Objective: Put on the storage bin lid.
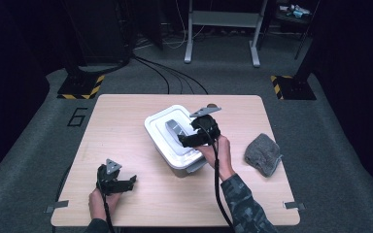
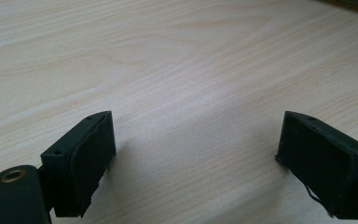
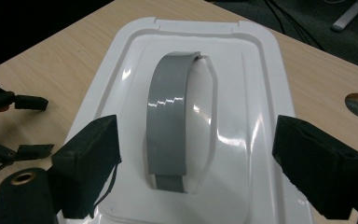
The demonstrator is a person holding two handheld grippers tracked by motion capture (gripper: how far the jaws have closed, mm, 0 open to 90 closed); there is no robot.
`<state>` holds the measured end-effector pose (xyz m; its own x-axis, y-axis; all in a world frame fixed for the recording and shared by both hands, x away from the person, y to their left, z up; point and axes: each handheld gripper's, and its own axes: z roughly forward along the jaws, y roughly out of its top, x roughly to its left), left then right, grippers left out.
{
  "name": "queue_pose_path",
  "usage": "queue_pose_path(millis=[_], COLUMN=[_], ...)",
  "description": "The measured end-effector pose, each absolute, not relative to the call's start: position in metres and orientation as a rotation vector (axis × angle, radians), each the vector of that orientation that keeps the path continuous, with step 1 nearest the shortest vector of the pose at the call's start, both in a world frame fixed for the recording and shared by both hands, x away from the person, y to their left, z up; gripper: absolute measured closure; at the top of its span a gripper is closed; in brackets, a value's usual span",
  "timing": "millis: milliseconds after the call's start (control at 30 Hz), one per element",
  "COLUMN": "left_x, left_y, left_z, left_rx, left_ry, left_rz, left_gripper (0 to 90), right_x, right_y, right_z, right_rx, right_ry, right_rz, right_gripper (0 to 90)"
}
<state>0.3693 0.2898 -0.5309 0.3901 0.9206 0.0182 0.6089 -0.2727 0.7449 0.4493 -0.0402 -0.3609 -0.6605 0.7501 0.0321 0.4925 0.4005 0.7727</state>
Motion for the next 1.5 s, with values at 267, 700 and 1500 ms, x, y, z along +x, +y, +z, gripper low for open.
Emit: queue_pose_path(millis=[267, 700, 1500], left_x=[0.369, 0.369, 0.369], left_y=[0.29, 0.29, 0.29], left_z=[-0.531, -0.531, -0.53], left_rx=[1.992, 1.99, 1.996], left_ry=[1.306, 1.307, 1.307], left_rz=[0.608, 0.606, 0.598], left_gripper=[11.0, 11.0, 11.0], right_x=[0.433, 0.41, 0.373], right_y=[-0.066, -0.118, -0.176], right_z=[-0.351, -0.369, -0.502], right_rx=[1.038, 1.106, 1.393], right_ry=[2.289, 2.208, 2.151], right_rz=[1.144, 1.109, 0.994], right_gripper=[7.1, 5.0, 3.8])
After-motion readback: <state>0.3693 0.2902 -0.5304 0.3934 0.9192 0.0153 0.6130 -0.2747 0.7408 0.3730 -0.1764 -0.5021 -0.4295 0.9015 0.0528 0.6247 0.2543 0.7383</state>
